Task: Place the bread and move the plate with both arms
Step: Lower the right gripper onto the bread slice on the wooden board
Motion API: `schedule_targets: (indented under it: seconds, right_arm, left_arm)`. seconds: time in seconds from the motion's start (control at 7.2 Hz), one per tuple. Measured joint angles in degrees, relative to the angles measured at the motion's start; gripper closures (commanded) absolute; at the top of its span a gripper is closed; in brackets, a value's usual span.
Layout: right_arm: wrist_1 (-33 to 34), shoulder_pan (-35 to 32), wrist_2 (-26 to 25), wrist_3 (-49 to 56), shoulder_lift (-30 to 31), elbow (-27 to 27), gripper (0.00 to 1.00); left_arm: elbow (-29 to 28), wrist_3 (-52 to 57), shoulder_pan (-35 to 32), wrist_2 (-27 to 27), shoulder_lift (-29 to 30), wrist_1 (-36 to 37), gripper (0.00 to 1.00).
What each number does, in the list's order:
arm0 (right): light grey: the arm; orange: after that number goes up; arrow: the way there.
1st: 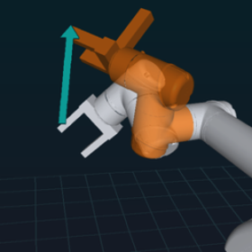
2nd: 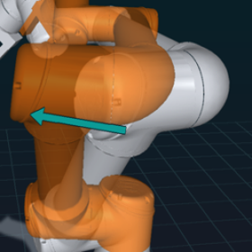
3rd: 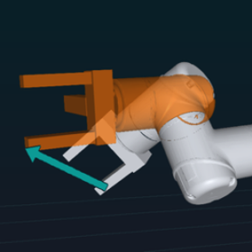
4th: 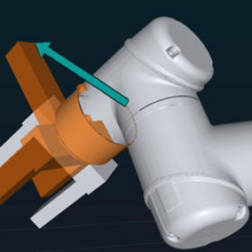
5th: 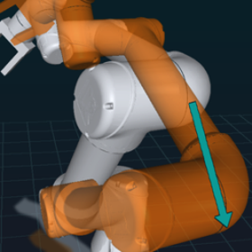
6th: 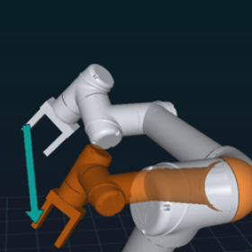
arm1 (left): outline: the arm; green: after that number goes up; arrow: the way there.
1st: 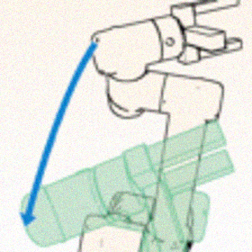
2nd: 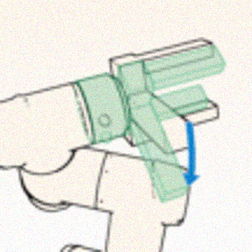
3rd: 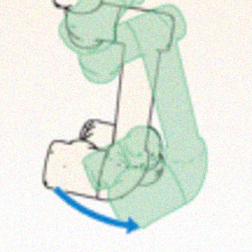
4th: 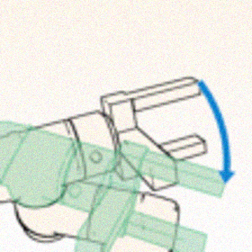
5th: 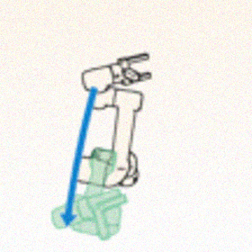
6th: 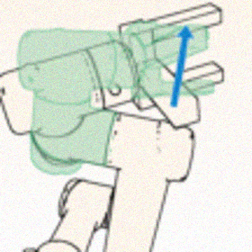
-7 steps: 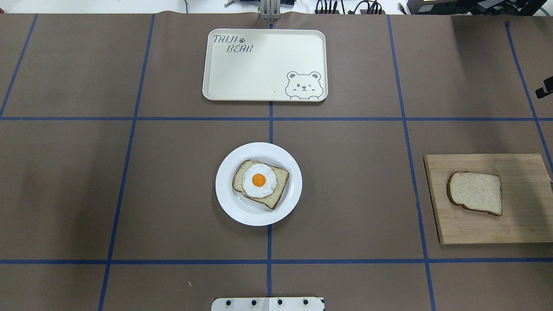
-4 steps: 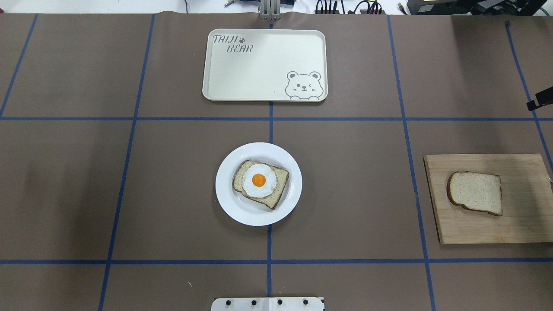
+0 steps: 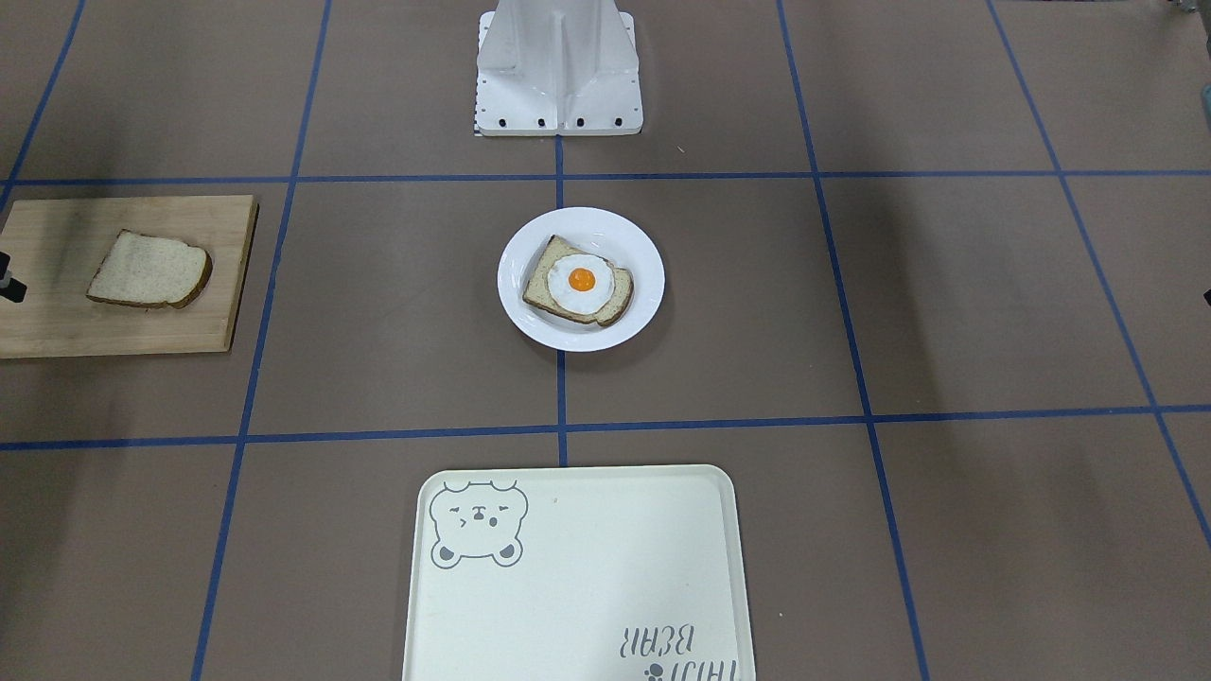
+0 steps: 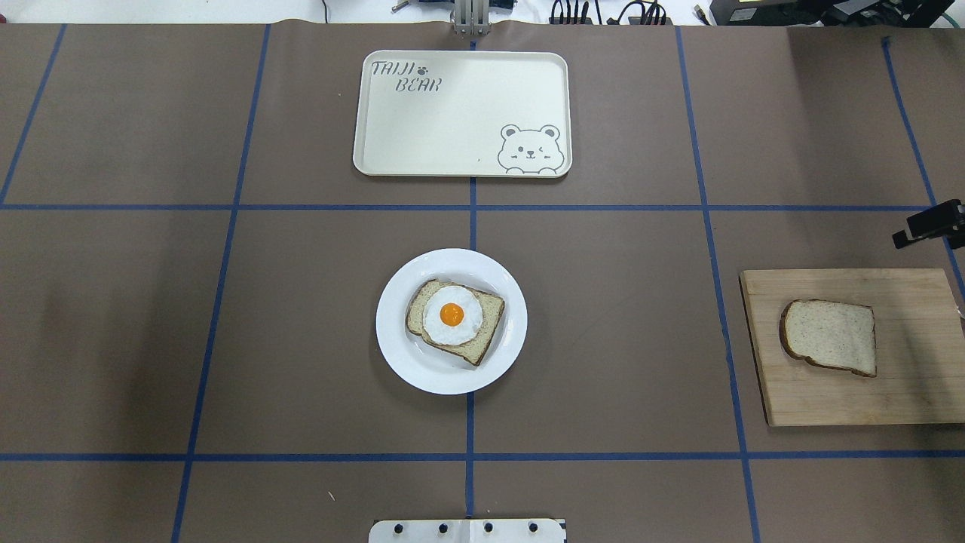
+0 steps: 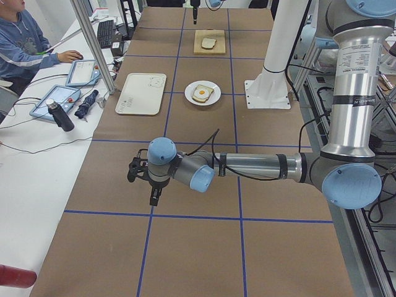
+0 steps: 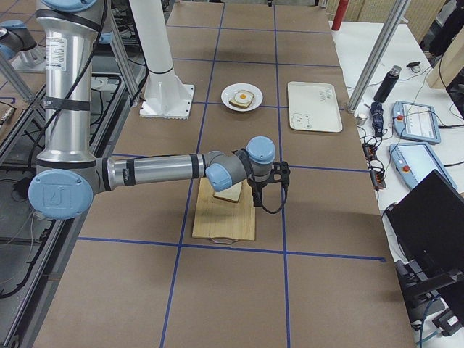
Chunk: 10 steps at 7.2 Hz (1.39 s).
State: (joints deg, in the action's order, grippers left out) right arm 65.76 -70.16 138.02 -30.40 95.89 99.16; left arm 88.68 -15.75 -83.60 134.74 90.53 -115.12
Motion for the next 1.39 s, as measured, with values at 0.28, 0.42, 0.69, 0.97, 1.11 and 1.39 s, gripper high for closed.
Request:
schedule_targets:
  seconds: [0.28,0.42,0.69,0.97,1.11,1.39]
  right_arm:
    - [-7.3,4.6,-0.6,-5.8,3.2,-0.1,0.0]
    - [-8.3,6.4,-0.7,-6.8,3.9,-0.2,0.0]
    - [-8.9,9.2,-2.1,-7.4,4.0,-1.4,0.01]
    - [-9.1,10.7,-3.2,-7.6,3.8,-2.0,0.11]
    - [-9.1,10.9,-3.2,-7.8,3.8,-2.1,0.13]
    - [-9.1,11.6,-3.4,-7.9,3.8,-2.6,0.13]
  left_arm:
    - [0.0,0.0,0.0,0.0,0.0,-0.1,0.01]
    - [0.0,0.0,0.0,0.0,0.0,-0.2,0.01]
    - [0.0,-0.1,0.1,0.0,0.0,-0.2,0.01]
    - [0.0,-0.1,0.1,0.0,-0.1,-0.2,0.01]
    - [0.0,-0.1,0.1,0.0,-0.1,-0.2,0.01]
    - [0.1,-0.1,0.1,0.0,-0.1,-0.2,0.01]
